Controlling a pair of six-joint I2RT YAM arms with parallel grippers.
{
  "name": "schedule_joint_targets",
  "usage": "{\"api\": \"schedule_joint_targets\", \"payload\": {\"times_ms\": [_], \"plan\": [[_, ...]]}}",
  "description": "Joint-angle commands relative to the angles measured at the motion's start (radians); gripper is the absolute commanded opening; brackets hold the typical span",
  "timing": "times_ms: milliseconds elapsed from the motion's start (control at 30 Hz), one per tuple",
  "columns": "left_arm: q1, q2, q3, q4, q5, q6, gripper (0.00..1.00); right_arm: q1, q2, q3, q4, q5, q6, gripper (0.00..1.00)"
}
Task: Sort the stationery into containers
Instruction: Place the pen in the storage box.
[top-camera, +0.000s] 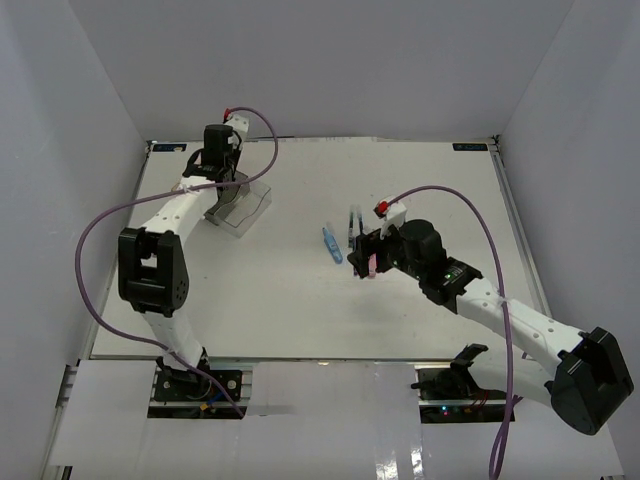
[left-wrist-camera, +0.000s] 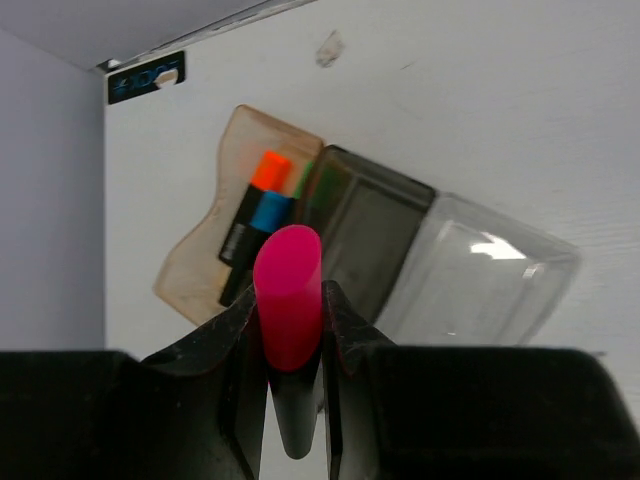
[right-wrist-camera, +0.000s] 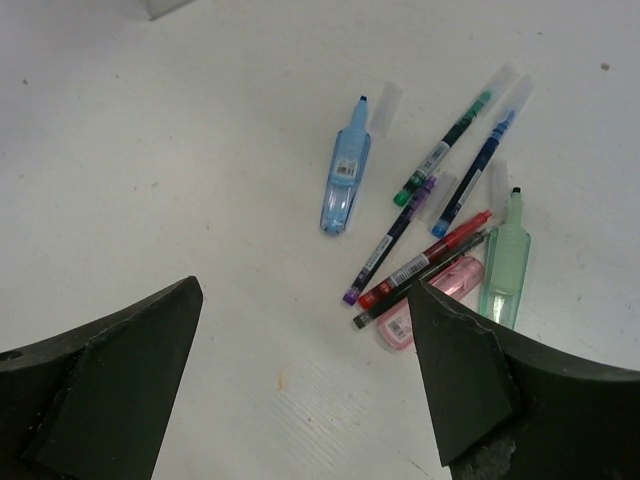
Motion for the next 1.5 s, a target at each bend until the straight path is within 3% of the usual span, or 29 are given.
{"api": "schedule_joint_targets", "payload": {"times_ms": [0,233,433,533,667,800,1033,1267,1367,1467], "plan": [[0.046,0.069,0.076,-0.009,-0.064,0.205,0.11,-0.002,-0.026,-0.033,-0.008,-0.038,-0.041,0.9],[0.139,0.215,0.135,0.114,-0.079,0.354,0.12,-0.002,-0.017,-0.044,-0.013,-0.099,-0.066,0.9],[0.188,0.272,0.136,0.163,-0.056,0.351,0.27,-0.004,-0.003,-0.036,-0.022,-0.112,-0.067,0.9],[0.195,0.29,0.142,0.174,-0.017,0.322,0.39,-0.005,0.0,-0.041,-0.022,-0.125,-0.067,0.9],[0.197,0.301,0.16,0.163,0.0,0.29,0.65,-0.005,-0.003,-0.038,-0.031,-0.124,-0.064,0.9],[0.195,0.264,0.159,0.14,0.014,0.237,0.81,-0.004,-0.021,-0.031,-0.038,-0.106,-0.058,0.9],[0.189,0.044,0.099,0.044,0.123,0.011,0.98,-0.01,-0.021,0.01,-0.093,0.028,0.022,0.9],[0.189,-0.286,-0.103,-0.003,0.287,-0.403,0.98,-0.028,0.112,0.136,-0.192,0.123,0.103,0.96],[0.189,-0.415,-0.235,-0.003,0.404,-0.494,0.98,-0.033,0.201,0.202,-0.22,0.149,0.117,1.0],[0.189,-0.509,-0.388,0.029,0.511,-0.571,0.98,-0.036,0.303,0.295,-0.257,0.184,0.131,0.88]]}}
